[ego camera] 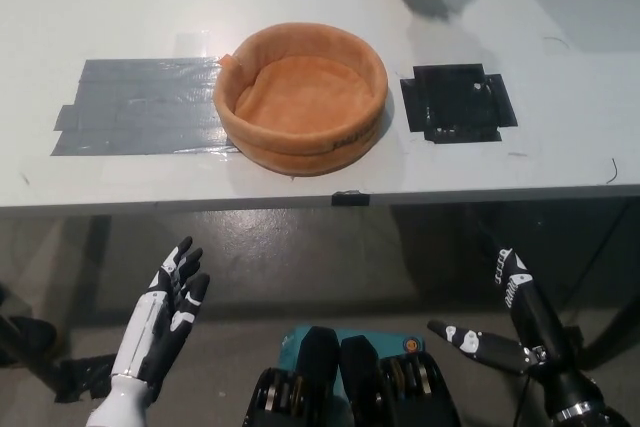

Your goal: A person hands a emotional support dumpling to the robot which it grabs with its right hand and places in the soft place kept infront of it in the centre of the desk

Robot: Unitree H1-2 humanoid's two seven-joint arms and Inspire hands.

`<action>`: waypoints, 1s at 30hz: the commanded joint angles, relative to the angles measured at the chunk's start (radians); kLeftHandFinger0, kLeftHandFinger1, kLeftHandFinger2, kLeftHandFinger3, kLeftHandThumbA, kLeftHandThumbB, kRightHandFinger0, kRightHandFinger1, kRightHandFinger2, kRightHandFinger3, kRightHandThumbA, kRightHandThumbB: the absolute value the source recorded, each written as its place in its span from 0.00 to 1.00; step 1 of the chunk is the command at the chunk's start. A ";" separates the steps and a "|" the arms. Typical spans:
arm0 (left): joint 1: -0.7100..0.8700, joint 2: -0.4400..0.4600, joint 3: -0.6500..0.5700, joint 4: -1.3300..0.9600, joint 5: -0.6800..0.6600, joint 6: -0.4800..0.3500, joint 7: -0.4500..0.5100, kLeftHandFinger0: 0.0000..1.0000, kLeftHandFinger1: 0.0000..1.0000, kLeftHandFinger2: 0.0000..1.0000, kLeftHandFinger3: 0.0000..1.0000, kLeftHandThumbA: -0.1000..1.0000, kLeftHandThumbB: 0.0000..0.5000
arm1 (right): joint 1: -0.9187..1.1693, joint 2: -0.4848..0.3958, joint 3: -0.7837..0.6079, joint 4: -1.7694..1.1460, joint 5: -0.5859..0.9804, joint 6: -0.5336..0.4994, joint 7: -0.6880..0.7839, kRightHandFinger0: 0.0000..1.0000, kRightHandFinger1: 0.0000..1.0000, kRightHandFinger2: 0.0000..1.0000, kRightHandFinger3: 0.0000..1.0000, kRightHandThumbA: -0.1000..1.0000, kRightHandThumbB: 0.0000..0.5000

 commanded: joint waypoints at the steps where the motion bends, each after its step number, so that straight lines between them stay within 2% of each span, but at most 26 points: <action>1: 0.007 0.008 -0.006 -0.037 0.009 -0.032 -0.010 1.00 1.00 1.00 1.00 0.86 0.13 | 0.002 -0.001 -0.005 -0.011 -0.018 -0.071 -0.005 1.00 1.00 1.00 1.00 0.95 0.25; 2: 0.008 0.008 -0.006 -0.036 0.010 -0.036 -0.009 1.00 1.00 1.00 1.00 0.86 0.13 | 0.002 -0.001 -0.006 -0.012 -0.019 -0.073 -0.007 1.00 1.00 1.00 1.00 0.95 0.25; 4: 0.008 0.006 -0.005 -0.030 0.005 -0.037 -0.009 1.00 1.00 1.00 1.00 0.85 0.11 | 0.003 0.001 -0.021 -0.063 -0.025 -0.029 -0.022 1.00 1.00 1.00 1.00 0.95 0.31; 5: 0.009 0.007 -0.002 -0.028 0.003 -0.041 -0.008 1.00 1.00 1.00 1.00 0.85 0.11 | -0.001 0.002 -0.024 -0.078 -0.028 -0.019 -0.025 1.00 1.00 1.00 1.00 0.96 0.31; 6: 0.010 0.007 0.000 -0.030 0.000 -0.039 -0.008 1.00 1.00 1.00 1.00 0.85 0.10 | -0.011 -0.001 -0.033 -0.106 -0.032 -0.018 -0.029 1.00 1.00 1.00 1.00 0.94 0.28; 8: 0.006 0.007 0.002 -0.027 -0.002 -0.042 -0.007 1.00 1.00 1.00 1.00 0.84 0.09 | -0.040 -0.007 -0.058 -0.202 -0.038 0.031 -0.037 1.00 1.00 1.00 1.00 0.91 0.30; 9: 0.005 0.008 0.002 -0.027 -0.001 -0.041 -0.007 1.00 1.00 1.00 1.00 0.84 0.10 | -0.055 -0.012 -0.067 -0.232 -0.068 0.048 -0.044 1.00 1.00 1.00 1.00 0.95 0.31; 11: 0.007 0.008 0.002 -0.029 -0.002 -0.036 -0.008 1.00 1.00 1.00 1.00 0.84 0.10 | -0.099 -0.026 -0.087 -0.289 -0.128 0.097 -0.057 1.00 1.00 1.00 1.00 0.97 0.39; 13: 0.010 0.006 0.003 -0.027 -0.006 -0.040 -0.008 1.00 1.00 1.00 1.00 0.84 0.10 | -0.180 -0.042 -0.113 -0.318 -0.122 0.162 -0.051 1.00 1.00 1.00 1.00 0.92 0.47; 15: 0.011 0.003 0.004 -0.024 -0.008 -0.046 -0.006 1.00 1.00 1.00 1.00 0.83 0.11 | -0.286 -0.076 -0.127 -0.313 -0.137 0.231 -0.035 1.00 1.00 1.00 1.00 0.92 0.52; 16: 0.010 0.003 0.004 -0.023 -0.008 -0.046 -0.006 1.00 1.00 1.00 1.00 0.83 0.11 | -0.305 -0.083 -0.130 -0.312 -0.135 0.249 -0.029 1.00 1.00 1.00 1.00 0.93 0.43; 17: 0.010 0.002 0.004 -0.023 -0.001 -0.047 -0.002 1.00 1.00 1.00 1.00 0.84 0.12 | -0.383 -0.114 -0.126 -0.273 -0.152 0.293 -0.011 1.00 1.00 1.00 1.00 0.94 0.51; 19: 0.006 0.001 0.007 -0.023 -0.006 -0.046 -0.002 1.00 1.00 1.00 1.00 0.84 0.12 | -0.454 -0.144 -0.111 -0.230 -0.182 0.329 0.001 1.00 1.00 1.00 1.00 0.98 0.55; 20: 0.004 -0.001 0.008 -0.021 -0.006 -0.046 0.001 1.00 1.00 1.00 1.00 0.84 0.13 | -0.531 -0.171 -0.090 -0.166 -0.220 0.371 0.012 1.00 1.00 1.00 1.00 1.00 0.63; 25: -0.005 0.001 0.008 -0.022 0.002 -0.042 0.001 1.00 1.00 1.00 1.00 0.84 0.09 | -0.691 -0.218 -0.011 -0.011 -0.283 0.434 0.045 1.00 1.00 1.00 1.00 1.00 0.65; 27: -0.005 0.002 0.009 -0.025 -0.002 -0.040 -0.001 1.00 1.00 1.00 1.00 0.84 0.09 | -0.760 -0.222 0.018 0.070 -0.271 0.468 0.077 1.00 1.00 1.00 1.00 0.97 0.65; 28: -0.007 0.000 0.008 -0.028 -0.004 -0.036 -0.002 1.00 1.00 1.00 1.00 0.84 0.07 | -0.788 -0.224 0.030 0.120 -0.264 0.453 0.083 1.00 1.00 1.00 1.00 0.94 0.65; 30: -0.006 -0.003 0.010 -0.033 -0.008 -0.024 -0.003 1.00 1.00 1.00 1.00 0.85 0.11 | -0.848 -0.229 0.073 0.220 -0.296 0.445 0.089 1.00 1.00 1.00 1.00 0.95 0.69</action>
